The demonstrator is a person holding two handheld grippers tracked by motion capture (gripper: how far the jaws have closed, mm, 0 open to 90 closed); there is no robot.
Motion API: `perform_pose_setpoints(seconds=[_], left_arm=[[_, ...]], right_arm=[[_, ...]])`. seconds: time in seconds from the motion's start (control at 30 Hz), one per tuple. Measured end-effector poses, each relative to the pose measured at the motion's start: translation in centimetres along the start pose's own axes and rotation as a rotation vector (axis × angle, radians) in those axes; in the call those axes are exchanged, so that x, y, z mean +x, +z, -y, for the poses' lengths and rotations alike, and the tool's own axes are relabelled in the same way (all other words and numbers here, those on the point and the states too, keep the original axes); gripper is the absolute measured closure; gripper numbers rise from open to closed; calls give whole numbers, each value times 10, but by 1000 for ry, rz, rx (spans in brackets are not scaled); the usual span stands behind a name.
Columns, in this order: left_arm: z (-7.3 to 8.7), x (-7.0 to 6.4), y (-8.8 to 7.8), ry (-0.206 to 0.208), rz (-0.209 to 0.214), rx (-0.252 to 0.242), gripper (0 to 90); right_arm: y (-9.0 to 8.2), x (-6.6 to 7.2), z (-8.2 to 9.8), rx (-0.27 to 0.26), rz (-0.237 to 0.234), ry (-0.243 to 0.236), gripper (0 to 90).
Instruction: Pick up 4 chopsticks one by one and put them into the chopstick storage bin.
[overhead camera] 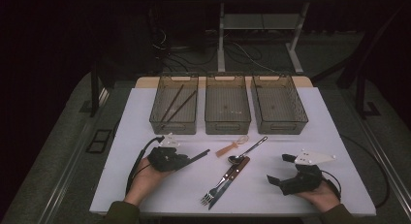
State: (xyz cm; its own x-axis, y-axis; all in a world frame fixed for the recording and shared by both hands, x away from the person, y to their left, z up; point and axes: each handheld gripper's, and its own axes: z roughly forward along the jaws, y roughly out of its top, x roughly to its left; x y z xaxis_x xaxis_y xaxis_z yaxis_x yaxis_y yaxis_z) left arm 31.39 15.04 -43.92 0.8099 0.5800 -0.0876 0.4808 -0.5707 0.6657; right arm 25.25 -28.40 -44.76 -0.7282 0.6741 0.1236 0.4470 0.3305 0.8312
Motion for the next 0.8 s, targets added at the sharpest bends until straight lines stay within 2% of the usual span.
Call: perform_pose_setpoints(seconds=[0.1, 0.33, 0.37, 0.53, 0.8], left_arm=[[1, 0, 0, -11, -5, 5, 822], [6, 1, -1, -5, -19, 15, 819], [6, 1, -1, 7, -20, 11, 816], [11, -2, -4, 12, -39, -1, 797], [13, -3, -3, 32, -42, -9, 844]], right_arm=[[0, 0, 0, 0, 0, 0, 16], [-1, 0, 0, -3, 1, 1, 16], [-1, 0, 0, -3, 2, 3, 16], [-1, -1, 0, -4, 5, 4, 16], [-1, 0, 0, -2, 2, -2, 16]])
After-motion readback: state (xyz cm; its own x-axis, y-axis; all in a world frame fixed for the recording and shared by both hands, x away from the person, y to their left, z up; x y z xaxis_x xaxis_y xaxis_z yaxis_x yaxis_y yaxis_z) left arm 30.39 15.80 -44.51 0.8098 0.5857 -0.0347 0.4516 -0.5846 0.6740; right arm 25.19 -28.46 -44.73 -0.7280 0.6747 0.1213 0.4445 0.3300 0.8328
